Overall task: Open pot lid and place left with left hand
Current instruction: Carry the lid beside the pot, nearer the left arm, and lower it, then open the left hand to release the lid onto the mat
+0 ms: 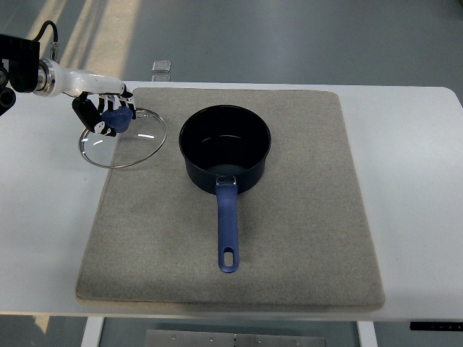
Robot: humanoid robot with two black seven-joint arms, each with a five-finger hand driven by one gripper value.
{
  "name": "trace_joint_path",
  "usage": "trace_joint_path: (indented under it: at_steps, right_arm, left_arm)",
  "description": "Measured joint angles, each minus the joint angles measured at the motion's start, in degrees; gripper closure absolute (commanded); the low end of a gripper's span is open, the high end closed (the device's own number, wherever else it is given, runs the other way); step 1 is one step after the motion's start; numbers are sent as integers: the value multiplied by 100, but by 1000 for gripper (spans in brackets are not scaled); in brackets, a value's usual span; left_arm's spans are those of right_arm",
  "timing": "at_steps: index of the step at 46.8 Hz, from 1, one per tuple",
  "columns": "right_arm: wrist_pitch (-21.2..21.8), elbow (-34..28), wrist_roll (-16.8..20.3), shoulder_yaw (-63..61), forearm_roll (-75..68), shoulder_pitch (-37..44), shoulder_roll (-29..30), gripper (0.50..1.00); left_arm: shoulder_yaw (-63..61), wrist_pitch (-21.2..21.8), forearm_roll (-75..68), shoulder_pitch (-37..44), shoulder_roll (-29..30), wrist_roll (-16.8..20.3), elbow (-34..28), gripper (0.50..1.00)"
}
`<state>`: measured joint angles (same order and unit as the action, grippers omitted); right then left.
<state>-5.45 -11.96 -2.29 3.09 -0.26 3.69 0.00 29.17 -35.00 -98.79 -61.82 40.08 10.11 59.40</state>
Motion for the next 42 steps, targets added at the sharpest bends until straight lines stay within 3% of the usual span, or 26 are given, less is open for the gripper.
trace_joint_path:
  at_steps: [11, 19, 23, 34, 39, 42]
  right_arm:
    - [0, 0, 0, 0, 0, 0, 0, 585]
    - [0, 0, 0, -1, 0, 0, 0, 585]
    - [0, 0, 0, -1, 0, 0, 0, 585]
    - [0, -5, 0, -1, 0, 0, 0, 585]
    - [0, -1, 0, 0, 0, 0, 0, 585]
    - [0, 0, 0, 0, 0, 0, 0, 585]
  left_arm:
    - [-94, 41, -4, 108, -176, -9, -114, 1000]
    - [-95, 337, 15, 123, -289, -7, -175, 997]
    - [-95, 411, 12, 126, -290, -2, -175, 890]
    - [-95, 423, 10, 126, -299, 0, -175, 761]
    - [-95, 425, 12, 134, -299, 0, -175, 724]
    - [-95, 425, 62, 139, -304, -5, -175, 648]
